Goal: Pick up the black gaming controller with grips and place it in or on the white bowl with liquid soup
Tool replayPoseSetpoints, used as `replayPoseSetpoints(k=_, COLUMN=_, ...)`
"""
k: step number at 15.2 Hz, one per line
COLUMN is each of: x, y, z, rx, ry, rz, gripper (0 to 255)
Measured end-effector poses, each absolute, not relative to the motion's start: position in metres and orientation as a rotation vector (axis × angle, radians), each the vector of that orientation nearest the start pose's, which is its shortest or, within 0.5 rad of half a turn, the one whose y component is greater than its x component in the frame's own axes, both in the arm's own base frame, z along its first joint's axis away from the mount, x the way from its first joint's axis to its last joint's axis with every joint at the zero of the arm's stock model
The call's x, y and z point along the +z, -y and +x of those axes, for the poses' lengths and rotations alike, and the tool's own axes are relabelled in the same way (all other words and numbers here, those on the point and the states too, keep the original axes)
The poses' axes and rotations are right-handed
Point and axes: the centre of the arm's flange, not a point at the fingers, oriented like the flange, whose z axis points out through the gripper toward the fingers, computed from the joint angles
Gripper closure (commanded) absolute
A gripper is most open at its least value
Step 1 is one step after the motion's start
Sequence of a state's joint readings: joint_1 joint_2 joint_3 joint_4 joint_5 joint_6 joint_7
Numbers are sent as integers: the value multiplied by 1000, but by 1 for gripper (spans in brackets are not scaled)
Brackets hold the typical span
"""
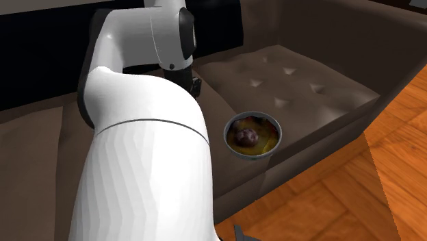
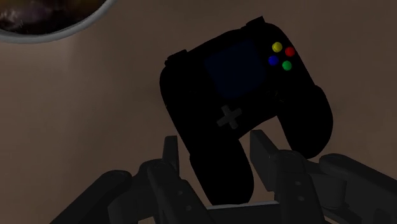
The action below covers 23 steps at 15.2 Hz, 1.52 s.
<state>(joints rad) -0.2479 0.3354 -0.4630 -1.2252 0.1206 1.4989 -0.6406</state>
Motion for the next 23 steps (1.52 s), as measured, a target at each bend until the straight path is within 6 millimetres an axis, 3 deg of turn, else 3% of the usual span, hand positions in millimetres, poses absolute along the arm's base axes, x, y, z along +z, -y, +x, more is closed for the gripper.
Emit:
replayPoseSetpoints(k=5, x=622, y=365, z=526, rx=62, ry=-68, rz=-3144, gripper=255)
replayPoseSetpoints(k=7, x=627, y=376, z=515, rx=62, ry=-68, rz=-3144, gripper=255)
replayPoseSetpoints(k=23, x=626, y=523, z=381, rx=63, ry=-70, rz=-3144, gripper=255)
